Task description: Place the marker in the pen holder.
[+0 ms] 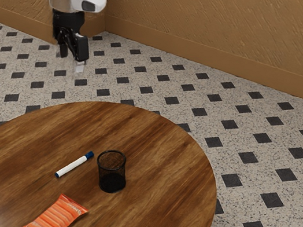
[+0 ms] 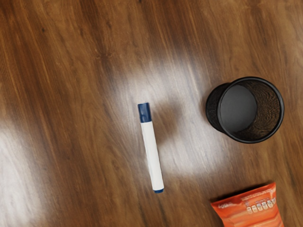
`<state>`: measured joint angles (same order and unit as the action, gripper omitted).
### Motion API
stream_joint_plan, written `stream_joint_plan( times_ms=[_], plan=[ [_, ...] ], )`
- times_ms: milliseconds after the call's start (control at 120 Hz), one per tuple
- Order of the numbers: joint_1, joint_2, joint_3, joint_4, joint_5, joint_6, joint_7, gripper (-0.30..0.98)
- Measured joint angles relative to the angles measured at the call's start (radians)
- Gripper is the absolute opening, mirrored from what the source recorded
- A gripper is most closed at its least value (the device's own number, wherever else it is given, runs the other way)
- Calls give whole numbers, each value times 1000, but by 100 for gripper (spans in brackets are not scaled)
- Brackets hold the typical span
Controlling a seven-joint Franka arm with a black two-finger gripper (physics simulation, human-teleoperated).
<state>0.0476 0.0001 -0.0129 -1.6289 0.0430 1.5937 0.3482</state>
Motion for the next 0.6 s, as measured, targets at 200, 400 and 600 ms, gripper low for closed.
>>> stream_joint_plan(
  times_ms=[200,400,600],
  plan=[
    [22,-2,-5,0,-2,79,70,69],
    [33,-78,13,-253,0,194,54,69],
    [64,-76,23,-341,3,302,3,69]
  ],
)
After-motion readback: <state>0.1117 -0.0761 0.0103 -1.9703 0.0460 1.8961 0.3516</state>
